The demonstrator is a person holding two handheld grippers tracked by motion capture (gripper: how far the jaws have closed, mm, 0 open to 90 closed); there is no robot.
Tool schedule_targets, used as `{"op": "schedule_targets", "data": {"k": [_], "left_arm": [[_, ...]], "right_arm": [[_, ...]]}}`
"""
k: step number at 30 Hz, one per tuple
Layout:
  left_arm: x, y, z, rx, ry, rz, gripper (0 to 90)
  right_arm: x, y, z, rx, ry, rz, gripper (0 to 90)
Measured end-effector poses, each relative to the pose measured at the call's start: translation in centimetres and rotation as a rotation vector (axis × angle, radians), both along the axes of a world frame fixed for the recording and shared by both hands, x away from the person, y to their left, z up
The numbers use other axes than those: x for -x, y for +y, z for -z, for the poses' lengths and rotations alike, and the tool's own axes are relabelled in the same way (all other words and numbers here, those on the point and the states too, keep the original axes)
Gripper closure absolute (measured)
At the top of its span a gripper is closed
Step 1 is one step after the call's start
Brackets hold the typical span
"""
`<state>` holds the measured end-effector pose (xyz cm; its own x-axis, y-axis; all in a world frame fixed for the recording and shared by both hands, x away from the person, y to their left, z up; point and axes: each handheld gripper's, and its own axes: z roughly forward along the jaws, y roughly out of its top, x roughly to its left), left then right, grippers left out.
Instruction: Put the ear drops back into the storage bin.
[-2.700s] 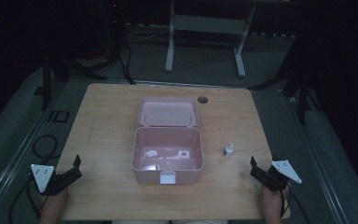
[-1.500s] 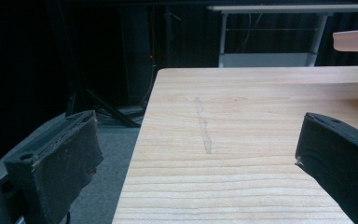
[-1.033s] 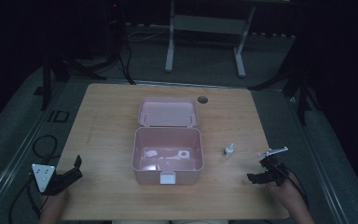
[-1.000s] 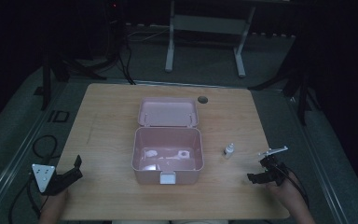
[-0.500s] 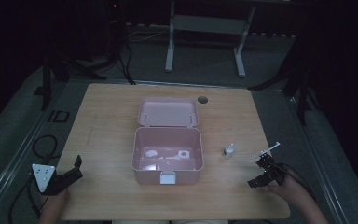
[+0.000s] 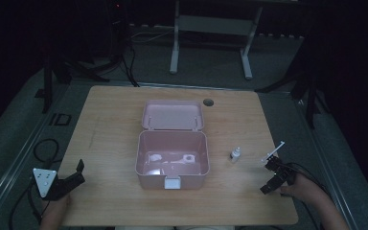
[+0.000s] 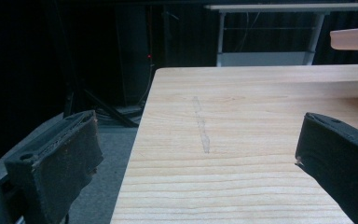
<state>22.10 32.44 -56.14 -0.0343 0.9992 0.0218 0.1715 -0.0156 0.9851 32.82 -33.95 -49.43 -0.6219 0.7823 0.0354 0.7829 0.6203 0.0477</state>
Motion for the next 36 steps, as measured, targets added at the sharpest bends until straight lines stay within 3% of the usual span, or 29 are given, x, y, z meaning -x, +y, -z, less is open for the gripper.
{"op": "schedule_targets", "data": {"k": [3, 7, 14, 36], "left_arm": [[0.0, 0.0, 0.0, -0.002, 0.0, 0.0, 0.3], [0.0, -0.1, 0.0, -0.005, 0.0, 0.002, 0.3], [0.0, -0.1, 0.0, -0.008, 0.002, 0.004, 0.4], [-0.1, 0.0, 0.0, -0.006, 0.001, 0.015, 0.3]], "right_arm": [[-0.5, 0.0, 0.0, 0.021, 0.01, -0.005, 15.8], [-1.2, 0.1, -0.5, -0.006, 0.002, 0.015, 17.8], [-2.5, 1.3, -0.8, 0.0, -0.009, -0.005, 18.3], [-8.0, 7.7, -0.9, -0.047, -0.003, -0.068, 23.5]]}}
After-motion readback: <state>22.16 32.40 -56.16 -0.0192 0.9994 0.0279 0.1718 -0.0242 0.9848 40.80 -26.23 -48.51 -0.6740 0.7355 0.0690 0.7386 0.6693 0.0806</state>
